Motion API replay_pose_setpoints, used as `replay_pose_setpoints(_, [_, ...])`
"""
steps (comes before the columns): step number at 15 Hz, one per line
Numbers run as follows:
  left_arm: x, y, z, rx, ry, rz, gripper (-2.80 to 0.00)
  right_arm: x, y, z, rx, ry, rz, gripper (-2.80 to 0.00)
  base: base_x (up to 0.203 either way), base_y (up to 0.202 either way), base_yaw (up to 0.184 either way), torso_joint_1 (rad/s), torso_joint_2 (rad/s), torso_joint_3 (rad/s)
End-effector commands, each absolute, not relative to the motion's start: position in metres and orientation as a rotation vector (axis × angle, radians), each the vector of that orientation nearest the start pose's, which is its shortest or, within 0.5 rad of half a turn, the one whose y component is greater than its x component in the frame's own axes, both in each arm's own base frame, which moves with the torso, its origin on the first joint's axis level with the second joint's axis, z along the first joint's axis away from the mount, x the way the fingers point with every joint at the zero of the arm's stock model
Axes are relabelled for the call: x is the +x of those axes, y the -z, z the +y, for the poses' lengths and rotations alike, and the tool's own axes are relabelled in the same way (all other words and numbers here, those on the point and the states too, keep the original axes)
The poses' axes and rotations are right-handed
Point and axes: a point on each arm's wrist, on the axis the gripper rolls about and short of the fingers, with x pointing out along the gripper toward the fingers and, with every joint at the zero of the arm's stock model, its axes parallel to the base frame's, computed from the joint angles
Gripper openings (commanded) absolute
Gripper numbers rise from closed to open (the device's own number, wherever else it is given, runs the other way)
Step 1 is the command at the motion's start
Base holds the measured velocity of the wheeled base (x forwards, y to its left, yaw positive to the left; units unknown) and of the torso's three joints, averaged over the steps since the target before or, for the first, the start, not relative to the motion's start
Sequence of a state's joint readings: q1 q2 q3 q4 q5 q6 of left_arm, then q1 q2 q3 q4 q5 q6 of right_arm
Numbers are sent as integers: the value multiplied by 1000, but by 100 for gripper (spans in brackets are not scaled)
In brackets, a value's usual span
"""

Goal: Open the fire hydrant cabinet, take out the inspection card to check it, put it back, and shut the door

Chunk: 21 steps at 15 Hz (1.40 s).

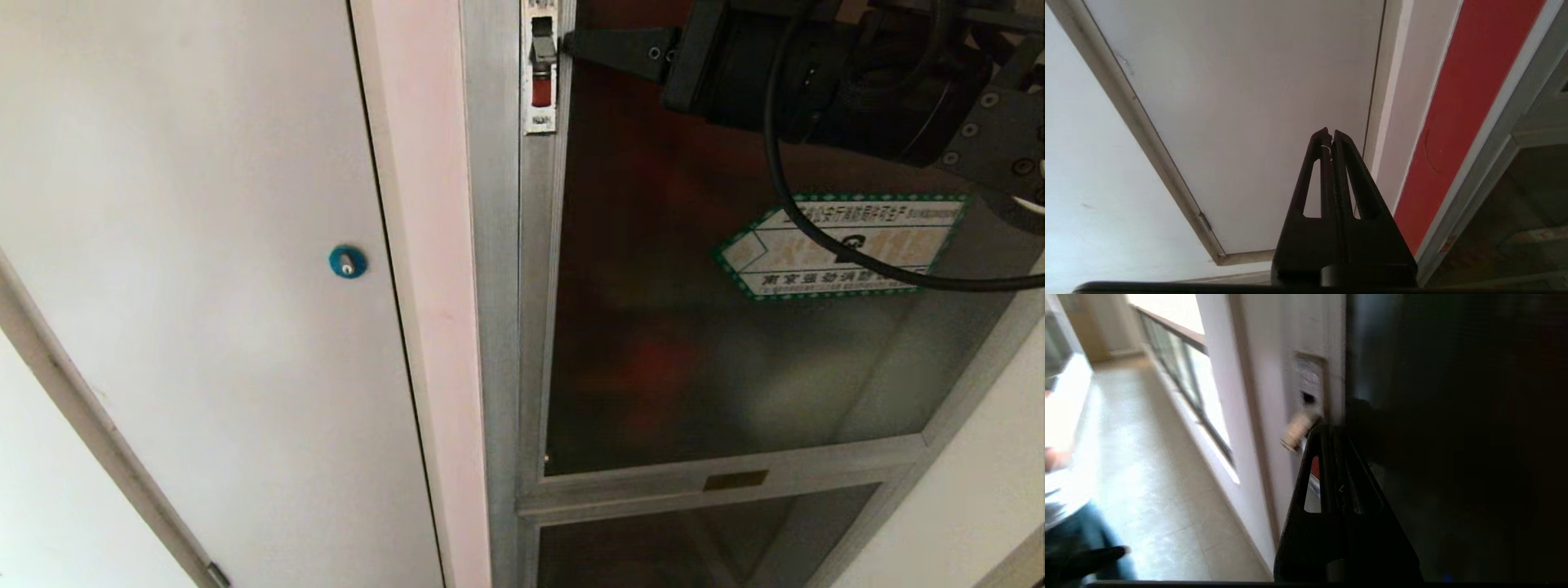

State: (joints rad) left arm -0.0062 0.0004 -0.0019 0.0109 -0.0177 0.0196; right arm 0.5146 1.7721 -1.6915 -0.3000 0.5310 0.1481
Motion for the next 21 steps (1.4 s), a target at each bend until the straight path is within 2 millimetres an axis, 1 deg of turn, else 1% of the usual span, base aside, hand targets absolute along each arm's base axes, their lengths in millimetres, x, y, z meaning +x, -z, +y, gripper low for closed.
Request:
replay_pose_setpoints(1, [-23,-75,0,20,25,10,-280,287,-376,175,132,-1059,-150,-280,0,0,0,0,0,0])
replay_pose_setpoints(3, [-23,-75,0,20,23,9,-280,282,-378,173,128,-1084,-155,-280,0,0,0,0,0,0])
replay_pose_setpoints(7, [-23,-75,0,20,25,9,-280,264,-387,164,122,-1130,-179,-280,0,0,0,0,0,0])
replay_pose_setpoints(11, [-23,-75,0,20,24,9,-280,261,-387,168,118,-1175,-177,-280,0,0,0,0,0,0])
replay_pose_setpoints(14, [-23,-75,0,20,25,9,-280,271,-381,180,123,-1175,-160,-280,0,0,0,0,0,0])
replay_pose_setpoints(17, [-23,-75,0,20,23,8,-280,285,-371,189,132,-1131,-137,-280,0,0,0,0,0,0])
replay_pose_setpoints(21, [-23,-75,0,20,25,8,-280,291,-364,192,139,-1087,-115,-280,0,0,0,0,0,0])
